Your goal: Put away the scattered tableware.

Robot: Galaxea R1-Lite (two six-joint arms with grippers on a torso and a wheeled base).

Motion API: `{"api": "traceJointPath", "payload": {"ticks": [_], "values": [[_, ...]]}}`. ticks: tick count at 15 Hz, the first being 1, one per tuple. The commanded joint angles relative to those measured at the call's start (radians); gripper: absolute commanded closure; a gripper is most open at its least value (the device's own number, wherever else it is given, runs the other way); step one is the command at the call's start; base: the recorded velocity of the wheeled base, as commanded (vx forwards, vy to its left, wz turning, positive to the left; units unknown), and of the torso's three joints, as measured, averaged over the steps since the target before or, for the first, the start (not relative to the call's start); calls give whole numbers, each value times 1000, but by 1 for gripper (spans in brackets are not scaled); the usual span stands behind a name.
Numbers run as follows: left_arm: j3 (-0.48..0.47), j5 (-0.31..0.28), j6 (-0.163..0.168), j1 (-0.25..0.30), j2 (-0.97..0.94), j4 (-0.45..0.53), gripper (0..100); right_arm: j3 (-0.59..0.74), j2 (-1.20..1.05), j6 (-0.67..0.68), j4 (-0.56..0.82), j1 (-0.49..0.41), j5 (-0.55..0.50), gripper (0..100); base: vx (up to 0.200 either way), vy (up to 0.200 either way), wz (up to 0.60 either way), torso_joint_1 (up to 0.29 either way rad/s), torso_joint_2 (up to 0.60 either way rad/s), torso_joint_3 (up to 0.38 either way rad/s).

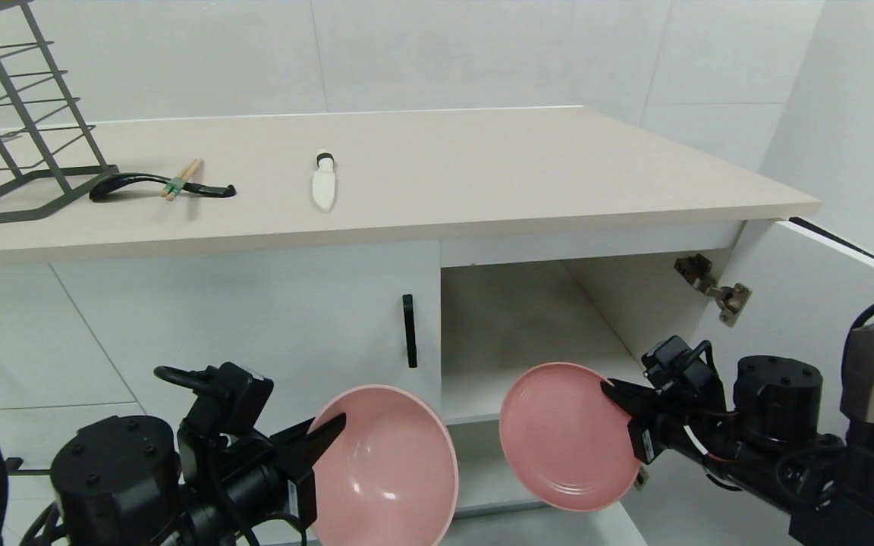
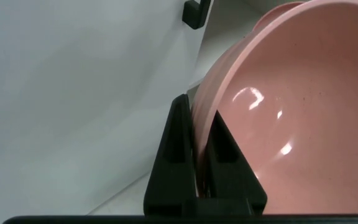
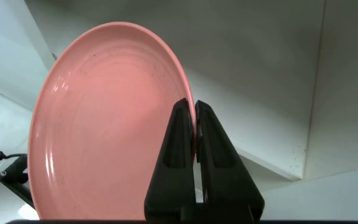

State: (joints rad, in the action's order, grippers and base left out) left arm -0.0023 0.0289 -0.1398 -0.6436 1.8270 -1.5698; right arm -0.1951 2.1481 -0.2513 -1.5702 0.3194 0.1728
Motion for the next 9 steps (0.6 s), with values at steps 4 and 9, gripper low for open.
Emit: {"api": "traceJointPath", "payload": {"ticks": [4,9], "values": [[-1,0,0,-1,1,-1,100,5,7,-2,-1,-2,1,100,0,0,0,-492,12,-310],[-1,0,0,-1,1,-1,100,25,9,-2,-1,-5,1,100,0,0,0,-88,3,-145]]}}
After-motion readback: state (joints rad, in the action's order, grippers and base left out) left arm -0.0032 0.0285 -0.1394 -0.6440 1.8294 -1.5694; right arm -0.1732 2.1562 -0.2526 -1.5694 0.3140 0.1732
